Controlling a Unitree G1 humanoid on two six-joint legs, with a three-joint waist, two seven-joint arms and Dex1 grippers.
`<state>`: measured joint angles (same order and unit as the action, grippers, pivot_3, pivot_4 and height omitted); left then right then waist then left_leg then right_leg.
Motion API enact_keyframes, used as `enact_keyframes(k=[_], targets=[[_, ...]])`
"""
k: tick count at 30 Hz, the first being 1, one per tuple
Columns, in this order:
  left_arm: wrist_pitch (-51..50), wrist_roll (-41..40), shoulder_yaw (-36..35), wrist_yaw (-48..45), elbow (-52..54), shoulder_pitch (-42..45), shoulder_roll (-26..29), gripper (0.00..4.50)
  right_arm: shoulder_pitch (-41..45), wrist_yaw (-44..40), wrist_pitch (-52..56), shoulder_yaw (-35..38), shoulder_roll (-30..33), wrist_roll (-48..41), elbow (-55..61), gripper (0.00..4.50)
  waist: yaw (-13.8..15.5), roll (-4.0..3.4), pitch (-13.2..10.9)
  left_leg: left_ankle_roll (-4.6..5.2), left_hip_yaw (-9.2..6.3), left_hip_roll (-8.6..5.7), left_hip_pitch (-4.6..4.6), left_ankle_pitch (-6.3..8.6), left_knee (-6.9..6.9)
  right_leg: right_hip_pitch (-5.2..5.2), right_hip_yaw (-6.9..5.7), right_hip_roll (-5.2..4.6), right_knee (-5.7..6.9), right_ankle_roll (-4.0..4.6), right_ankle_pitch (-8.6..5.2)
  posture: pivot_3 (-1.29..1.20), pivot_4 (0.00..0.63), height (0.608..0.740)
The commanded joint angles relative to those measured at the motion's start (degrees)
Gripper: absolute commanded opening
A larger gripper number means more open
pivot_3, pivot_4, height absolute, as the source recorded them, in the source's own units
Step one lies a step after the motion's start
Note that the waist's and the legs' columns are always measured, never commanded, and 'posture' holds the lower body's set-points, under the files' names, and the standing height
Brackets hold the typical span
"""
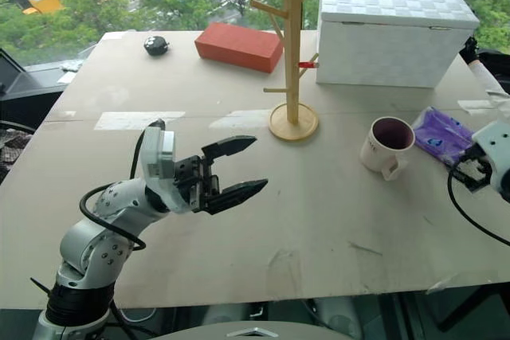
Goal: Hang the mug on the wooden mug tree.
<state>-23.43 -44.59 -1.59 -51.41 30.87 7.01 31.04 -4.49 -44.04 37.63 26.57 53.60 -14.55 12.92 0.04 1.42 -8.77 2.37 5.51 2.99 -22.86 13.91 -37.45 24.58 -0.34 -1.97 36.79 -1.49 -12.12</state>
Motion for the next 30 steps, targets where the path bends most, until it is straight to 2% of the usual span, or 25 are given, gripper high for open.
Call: enact_keyframes(k=[1,4,7,12,17,30], targets=[[-0.14,-1.17,-0.99,-1.69,1.16,0.21,1.41,4.50,-4.05,1.66,14.05,5.08,-3.11,-7.55,16.94,4.46,-0.20,0.05,0.01,0.00,-0.01,0.06,0.01,0.00,-0.01,-0.01,-0.03,0.04,-0.02,-0.01,-0.01,0.00,0.150,0.740],[-0.39,-1.20,-1.21,-3.95,0.50,-0.68,3.28,4.50,-4.25,9.17,19.25,3.09,-10.57,-8.89,25.11,4.46,-0.68,0.08,0.02,0.00,0.04,0.07,0.06,0.00,-0.07,-0.02,-0.09,0.05,-0.01,0.18,-0.10,0.00,0.150,0.740],[-0.41,-0.78,-0.76,-6.32,-0.43,-1.07,4.86,4.50,-0.76,19.32,20.97,-1.40,-19.33,-6.36,27.64,4.46,-0.86,0.19,0.09,0.00,0.09,0.03,0.09,0.00,-0.16,-0.02,-0.01,0.03,0.01,0.20,-0.09,0.00,0.150,0.740],[0.82,0.24,-0.67,-8.92,-1.78,-1.17,5.65,4.50,2.45,28.54,19.12,-8.07,-26.28,-0.87,27.14,4.46,-0.56,0.12,0.05,-0.01,0.08,0.05,-0.04,0.01,-0.17,0.07,-0.05,0.03,0.00,0.25,-0.08,0.00,0.150,0.740],[1.71,0.46,-1.51,-10.04,-1.38,-3.34,5.94,4.50,3.96,33.04,17.58,-10.56,-29.30,2.01,25.47,4.46,-0.65,0.12,0.06,0.00,0.09,0.02,-0.11,0.01,-0.06,0.09,-0.02,0.02,-0.08,0.26,-0.09,0.00,0.150,0.740],[2.70,0.36,-2.53,-9.13,-0.10,-5.68,5.38,4.50,4.63,39.24,12.86,-15.13,-29.56,11.56,20.94,4.46,-0.75,0.12,0.06,0.00,0.11,0.02,-0.03,0.01,-0.02,0.12,-0.02,0.03,-0.02,0.21,-0.12,0.00,0.150,0.740]])
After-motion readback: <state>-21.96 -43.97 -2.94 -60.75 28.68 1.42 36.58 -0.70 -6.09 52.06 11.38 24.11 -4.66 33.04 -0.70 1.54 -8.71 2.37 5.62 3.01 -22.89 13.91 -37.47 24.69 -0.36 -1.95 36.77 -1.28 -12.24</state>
